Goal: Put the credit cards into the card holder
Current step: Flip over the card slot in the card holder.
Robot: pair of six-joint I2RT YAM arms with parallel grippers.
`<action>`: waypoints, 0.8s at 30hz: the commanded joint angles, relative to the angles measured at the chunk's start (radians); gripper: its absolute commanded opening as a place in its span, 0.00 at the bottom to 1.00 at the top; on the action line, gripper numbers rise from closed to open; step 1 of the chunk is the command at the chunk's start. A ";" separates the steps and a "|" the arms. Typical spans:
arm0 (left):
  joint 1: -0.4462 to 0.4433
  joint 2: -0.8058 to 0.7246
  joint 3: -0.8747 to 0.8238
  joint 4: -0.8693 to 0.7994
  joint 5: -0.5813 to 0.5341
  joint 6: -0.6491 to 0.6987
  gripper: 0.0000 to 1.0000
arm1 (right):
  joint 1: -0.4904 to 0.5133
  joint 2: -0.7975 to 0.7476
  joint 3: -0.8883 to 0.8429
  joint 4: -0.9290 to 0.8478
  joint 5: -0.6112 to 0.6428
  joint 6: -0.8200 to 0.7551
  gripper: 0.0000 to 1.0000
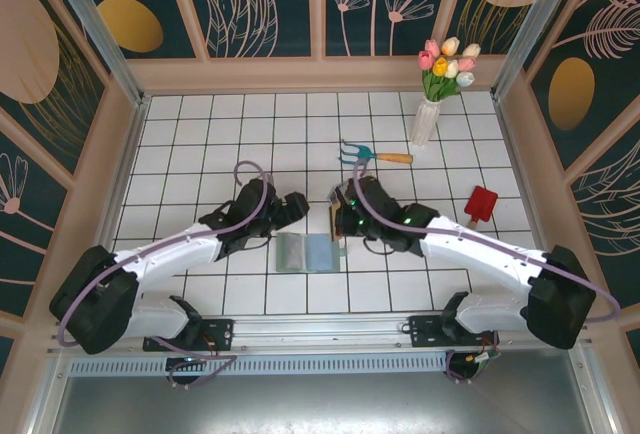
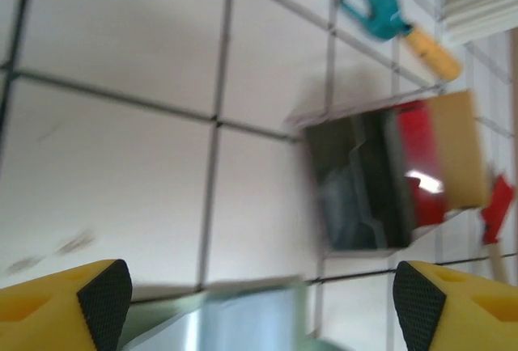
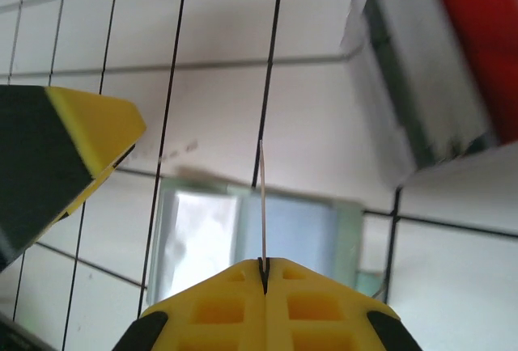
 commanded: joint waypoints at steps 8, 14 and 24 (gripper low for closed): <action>-0.003 -0.061 -0.123 -0.078 0.031 0.044 0.76 | 0.092 0.081 -0.063 0.006 0.132 0.191 0.00; -0.004 -0.028 -0.151 -0.030 0.082 0.040 0.71 | 0.086 0.078 -0.083 -0.008 0.134 0.170 0.01; -0.004 0.045 -0.170 0.027 0.136 0.045 0.53 | 0.089 0.138 -0.105 0.029 0.132 0.185 0.00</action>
